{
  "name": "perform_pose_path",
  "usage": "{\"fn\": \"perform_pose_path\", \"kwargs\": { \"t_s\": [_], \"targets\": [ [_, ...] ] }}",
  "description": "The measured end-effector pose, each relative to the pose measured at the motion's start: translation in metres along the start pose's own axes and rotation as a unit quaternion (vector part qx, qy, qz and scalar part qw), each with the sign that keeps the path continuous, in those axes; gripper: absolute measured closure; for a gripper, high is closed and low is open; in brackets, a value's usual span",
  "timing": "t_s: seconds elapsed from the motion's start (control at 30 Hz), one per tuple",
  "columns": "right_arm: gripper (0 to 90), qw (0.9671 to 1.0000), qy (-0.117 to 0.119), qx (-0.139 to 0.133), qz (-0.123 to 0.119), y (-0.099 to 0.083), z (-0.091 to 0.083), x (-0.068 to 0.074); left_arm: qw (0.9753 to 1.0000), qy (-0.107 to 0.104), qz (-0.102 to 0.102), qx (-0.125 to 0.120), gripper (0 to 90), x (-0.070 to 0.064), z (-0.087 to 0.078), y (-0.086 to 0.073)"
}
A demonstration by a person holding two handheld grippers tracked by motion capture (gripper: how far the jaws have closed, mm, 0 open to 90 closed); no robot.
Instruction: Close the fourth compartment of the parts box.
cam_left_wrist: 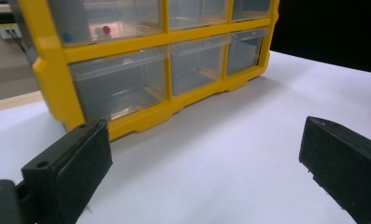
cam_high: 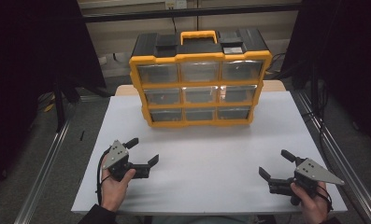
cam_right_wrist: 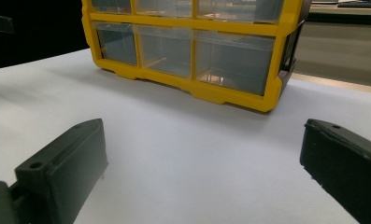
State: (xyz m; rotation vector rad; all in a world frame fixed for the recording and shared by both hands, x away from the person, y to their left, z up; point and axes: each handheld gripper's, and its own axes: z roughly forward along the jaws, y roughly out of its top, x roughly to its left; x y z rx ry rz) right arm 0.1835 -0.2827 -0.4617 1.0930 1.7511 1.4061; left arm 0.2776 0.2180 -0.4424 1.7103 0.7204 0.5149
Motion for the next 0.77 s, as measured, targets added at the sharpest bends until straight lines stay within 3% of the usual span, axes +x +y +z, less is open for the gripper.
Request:
{"fn": "perform_pose_path", "kwargs": {
  "t_s": [0.23, 0.27, 0.37, 0.43, 0.47, 0.57, 0.77],
  "targets": [
    [0.4, 1.0, 0.001, -0.001, -0.001, 0.0, 0.0, 0.0, 1.0, 0.0, -0.002, 0.001, 2.8, -0.006, -0.016, -0.007],
    [0.4, 1.0, 0.0, 0.0, -0.002, 0.0, 0.0, 0.0, 0.9999, 0.003, -0.013, -0.005, 2.8, -0.008, -0.017, -0.008],
    [0.4, 1.0, 0.0, -0.001, -0.001, 0.0, 0.0, 0.0, 0.9999, 0.009, -0.008, -0.005, 2.8, -0.008, -0.022, -0.012],
    [0.4, 1.0, -0.001, -0.002, -0.001, 0.0, 0.001, 0.0, 0.9999, 0.012, -0.007, -0.005, 2.8, -0.008, -0.024, -0.015],
    [0.4, 1.0, -0.002, -0.002, -0.001, 0.0, 0.001, 0.0, 0.9998, 0.019, 0.003, -0.005, 2.8, -0.007, -0.024, -0.015],
    [0.4, 1.0, 0.0, -0.003, -0.001, 0.0, 0.001, 0.0, 0.9999, 0.015, -0.007, 0.001, 2.8, -0.006, -0.023, -0.018],
    [0.4, 1.0, 0.0, -0.001, -0.002, 0.0, 0.001, 0.0, 0.9998, 0.021, -0.005, 0.002, 2.8, -0.004, -0.023, -0.018]
  ]
}}
